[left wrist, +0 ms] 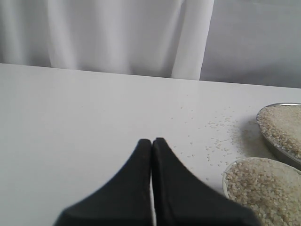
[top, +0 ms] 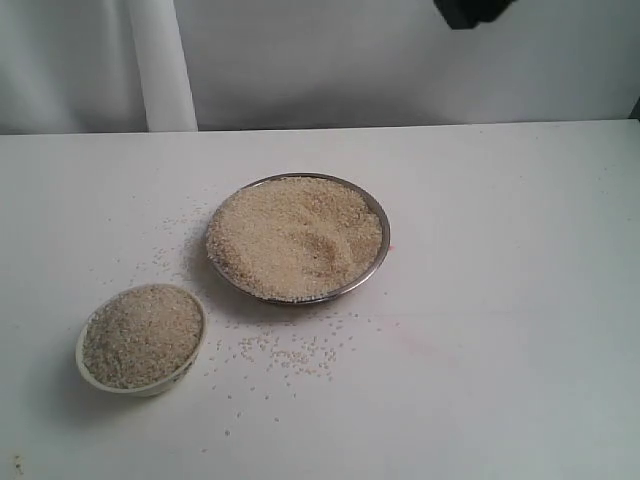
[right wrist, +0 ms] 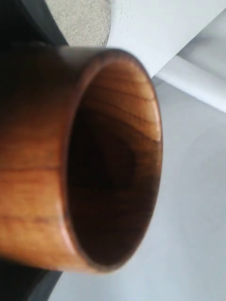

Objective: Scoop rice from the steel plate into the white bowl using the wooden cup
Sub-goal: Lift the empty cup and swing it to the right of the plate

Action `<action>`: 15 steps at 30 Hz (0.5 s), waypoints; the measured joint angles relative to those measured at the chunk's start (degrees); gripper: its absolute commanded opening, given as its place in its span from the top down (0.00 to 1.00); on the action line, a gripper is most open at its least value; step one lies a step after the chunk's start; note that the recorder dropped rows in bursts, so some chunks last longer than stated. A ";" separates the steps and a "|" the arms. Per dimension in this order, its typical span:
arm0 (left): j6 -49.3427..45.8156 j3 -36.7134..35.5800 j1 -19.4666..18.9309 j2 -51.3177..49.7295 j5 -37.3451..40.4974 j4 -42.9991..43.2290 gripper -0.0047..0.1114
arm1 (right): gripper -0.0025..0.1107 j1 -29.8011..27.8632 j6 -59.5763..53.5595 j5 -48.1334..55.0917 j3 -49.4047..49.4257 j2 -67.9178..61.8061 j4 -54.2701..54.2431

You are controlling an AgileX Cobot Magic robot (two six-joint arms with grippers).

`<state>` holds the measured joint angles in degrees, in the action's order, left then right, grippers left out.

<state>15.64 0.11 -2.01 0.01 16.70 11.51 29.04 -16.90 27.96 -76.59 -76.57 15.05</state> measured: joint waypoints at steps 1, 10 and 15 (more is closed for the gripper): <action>0.00 0.00 0.00 0.00 0.00 0.00 0.96 | 0.98 -1.32 -0.37 -2.07 2.25 0.55 -1.25; 0.00 0.00 0.00 0.00 0.00 0.00 0.96 | 0.98 -13.48 1.02 -38.50 32.58 1.80 -13.86; 0.00 0.00 0.00 0.00 0.00 0.00 0.96 | 0.98 -14.17 9.58 -54.12 41.97 -2.55 -12.43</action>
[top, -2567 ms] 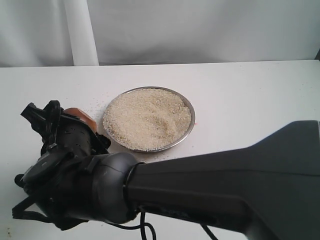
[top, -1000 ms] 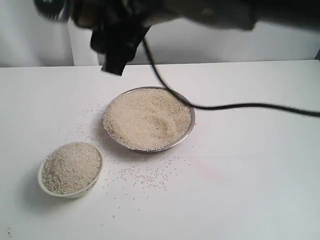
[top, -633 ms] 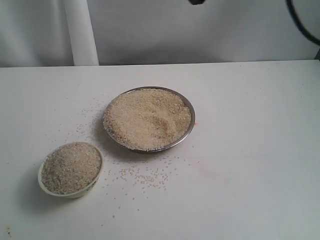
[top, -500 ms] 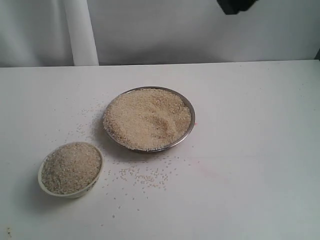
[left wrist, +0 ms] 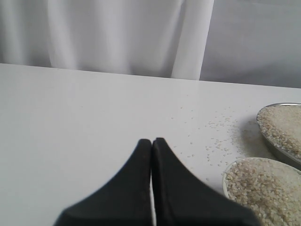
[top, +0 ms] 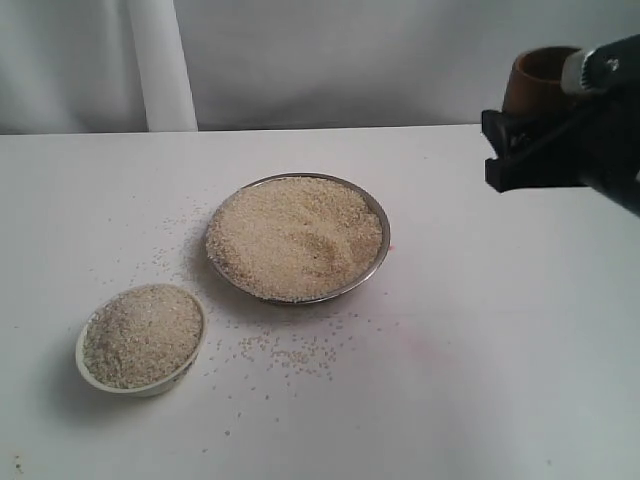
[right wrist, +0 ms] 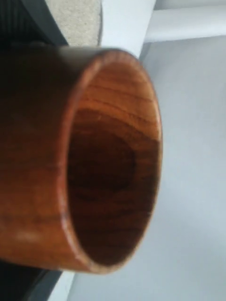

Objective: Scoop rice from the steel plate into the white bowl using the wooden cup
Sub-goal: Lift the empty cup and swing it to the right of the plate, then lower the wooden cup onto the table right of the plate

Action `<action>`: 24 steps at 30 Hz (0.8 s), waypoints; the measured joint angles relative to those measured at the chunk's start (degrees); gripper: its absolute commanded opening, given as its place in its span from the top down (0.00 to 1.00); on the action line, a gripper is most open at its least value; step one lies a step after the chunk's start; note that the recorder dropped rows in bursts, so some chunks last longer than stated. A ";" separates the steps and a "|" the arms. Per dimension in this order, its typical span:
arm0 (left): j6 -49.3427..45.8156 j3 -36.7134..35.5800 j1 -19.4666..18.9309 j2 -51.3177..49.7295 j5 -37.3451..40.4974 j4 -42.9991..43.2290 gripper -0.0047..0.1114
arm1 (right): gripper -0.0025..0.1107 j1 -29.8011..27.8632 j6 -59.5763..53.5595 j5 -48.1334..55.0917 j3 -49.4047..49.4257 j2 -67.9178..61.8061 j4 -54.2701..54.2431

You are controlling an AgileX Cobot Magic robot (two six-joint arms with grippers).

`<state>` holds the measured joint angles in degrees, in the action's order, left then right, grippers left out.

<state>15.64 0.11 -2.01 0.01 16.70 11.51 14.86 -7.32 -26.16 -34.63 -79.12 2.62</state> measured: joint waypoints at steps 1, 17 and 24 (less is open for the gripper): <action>0.00 0.00 0.00 0.00 0.00 0.00 0.96 | 0.98 0.00 1.14 -0.93 0.71 -1.74 1.13; 0.00 0.00 0.00 0.00 0.00 0.00 0.96 | 0.98 0.00 7.71 -23.18 1.38 -27.56 13.37; 0.00 0.00 0.00 0.00 0.00 0.00 0.96 | 0.98 0.00 3.55 -32.88 1.28 -37.64 15.87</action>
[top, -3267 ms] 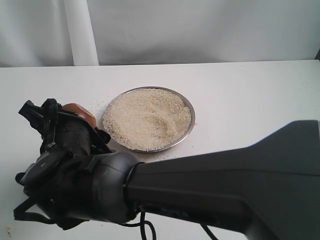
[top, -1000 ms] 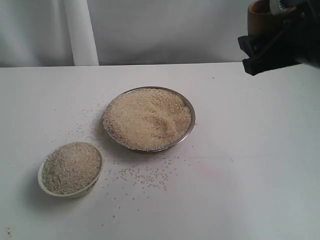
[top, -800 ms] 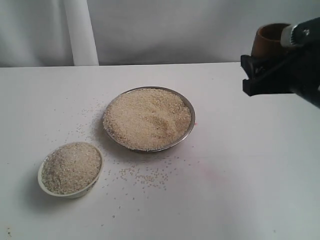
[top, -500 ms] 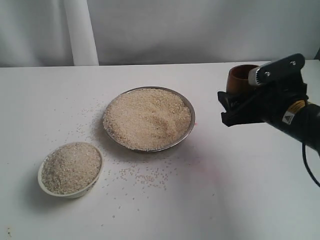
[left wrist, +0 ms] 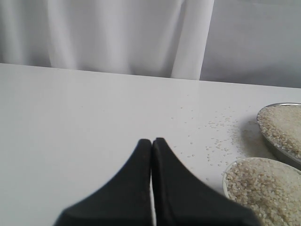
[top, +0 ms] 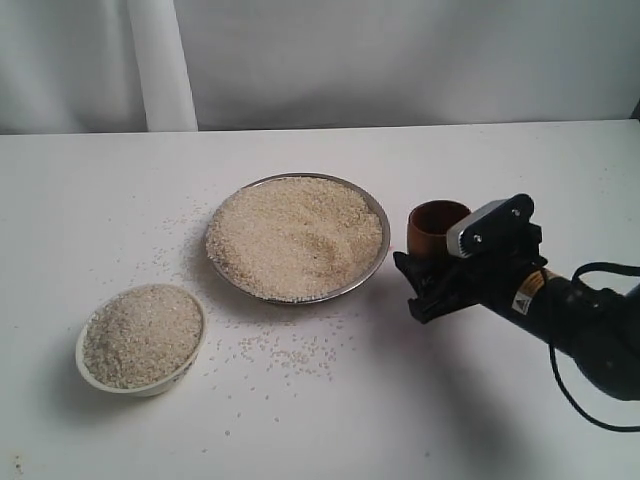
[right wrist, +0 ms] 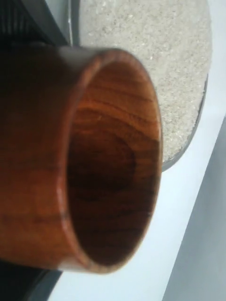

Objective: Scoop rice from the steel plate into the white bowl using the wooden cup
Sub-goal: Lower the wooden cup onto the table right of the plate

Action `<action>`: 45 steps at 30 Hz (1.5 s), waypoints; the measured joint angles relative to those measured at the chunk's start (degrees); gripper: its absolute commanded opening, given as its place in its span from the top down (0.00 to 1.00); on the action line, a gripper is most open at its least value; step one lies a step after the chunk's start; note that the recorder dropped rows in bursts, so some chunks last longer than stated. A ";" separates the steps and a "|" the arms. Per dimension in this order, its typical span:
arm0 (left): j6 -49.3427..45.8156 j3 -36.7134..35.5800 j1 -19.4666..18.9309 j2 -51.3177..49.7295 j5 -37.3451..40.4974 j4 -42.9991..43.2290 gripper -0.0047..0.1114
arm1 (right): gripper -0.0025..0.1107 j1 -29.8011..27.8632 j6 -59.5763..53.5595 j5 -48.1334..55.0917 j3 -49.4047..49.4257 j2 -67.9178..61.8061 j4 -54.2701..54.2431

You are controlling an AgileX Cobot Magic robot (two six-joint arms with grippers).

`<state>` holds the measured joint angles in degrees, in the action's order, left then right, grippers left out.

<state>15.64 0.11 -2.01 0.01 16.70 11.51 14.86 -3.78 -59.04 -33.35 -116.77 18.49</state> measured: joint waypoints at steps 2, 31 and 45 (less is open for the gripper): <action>0.00 0.00 0.00 0.00 0.00 0.00 0.96 | 0.98 0.00 -1.69 -1.69 0.00 -1.89 0.05; 0.00 0.00 0.00 0.00 0.00 0.00 0.96 | 0.90 -4.79 1.61 0.69 0.00 -3.65 2.38; 0.00 0.00 0.00 0.00 0.00 0.00 0.96 | 0.27 -4.79 4.17 -1.07 0.00 -3.65 0.67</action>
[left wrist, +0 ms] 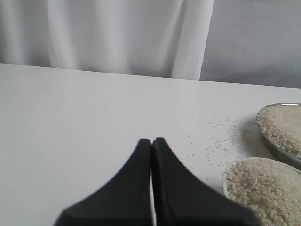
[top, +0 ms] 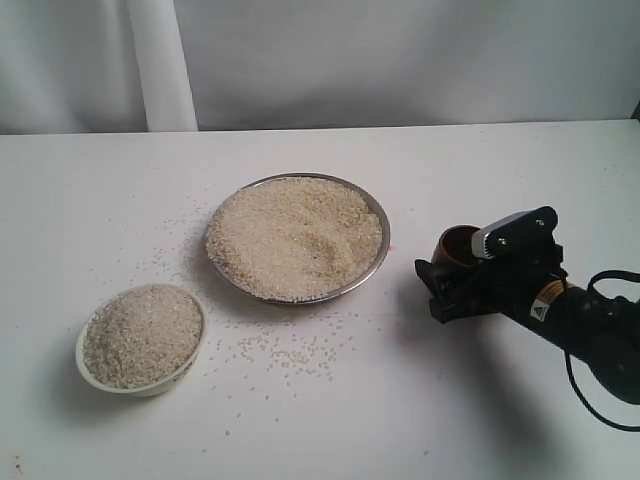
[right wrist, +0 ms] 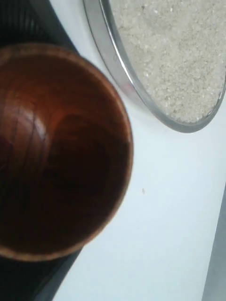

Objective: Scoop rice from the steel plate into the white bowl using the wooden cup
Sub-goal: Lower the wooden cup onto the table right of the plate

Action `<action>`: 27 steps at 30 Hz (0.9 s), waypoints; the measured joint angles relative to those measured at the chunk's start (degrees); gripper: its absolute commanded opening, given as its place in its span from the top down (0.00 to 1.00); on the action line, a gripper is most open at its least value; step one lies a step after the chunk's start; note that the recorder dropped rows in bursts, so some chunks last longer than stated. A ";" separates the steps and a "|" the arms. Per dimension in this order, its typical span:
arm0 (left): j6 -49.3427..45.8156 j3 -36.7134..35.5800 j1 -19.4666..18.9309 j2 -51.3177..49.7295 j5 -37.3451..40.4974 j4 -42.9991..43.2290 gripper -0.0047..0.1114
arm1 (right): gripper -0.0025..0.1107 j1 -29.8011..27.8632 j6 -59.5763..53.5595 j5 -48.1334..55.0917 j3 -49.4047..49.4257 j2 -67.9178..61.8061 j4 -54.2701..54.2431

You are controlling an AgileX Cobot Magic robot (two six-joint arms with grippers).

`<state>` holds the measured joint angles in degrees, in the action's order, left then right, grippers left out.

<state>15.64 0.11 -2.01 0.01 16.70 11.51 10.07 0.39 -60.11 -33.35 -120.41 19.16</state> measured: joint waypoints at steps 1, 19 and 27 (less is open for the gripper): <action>0.00 0.00 0.00 0.00 0.00 0.00 0.96 | 0.27 0.00 0.50 -0.15 0.00 0.00 0.00; 0.00 0.00 0.00 0.00 0.00 0.00 0.96 | 0.27 0.00 -1.91 -8.67 3.54 5.12 -0.19; 0.00 0.00 0.00 0.00 0.00 0.00 0.96 | 0.27 0.00 -4.25 -8.90 7.57 17.00 0.38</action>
<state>15.64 0.11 -2.01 0.01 16.70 11.51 10.07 -3.86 -69.01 -25.78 -103.42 19.54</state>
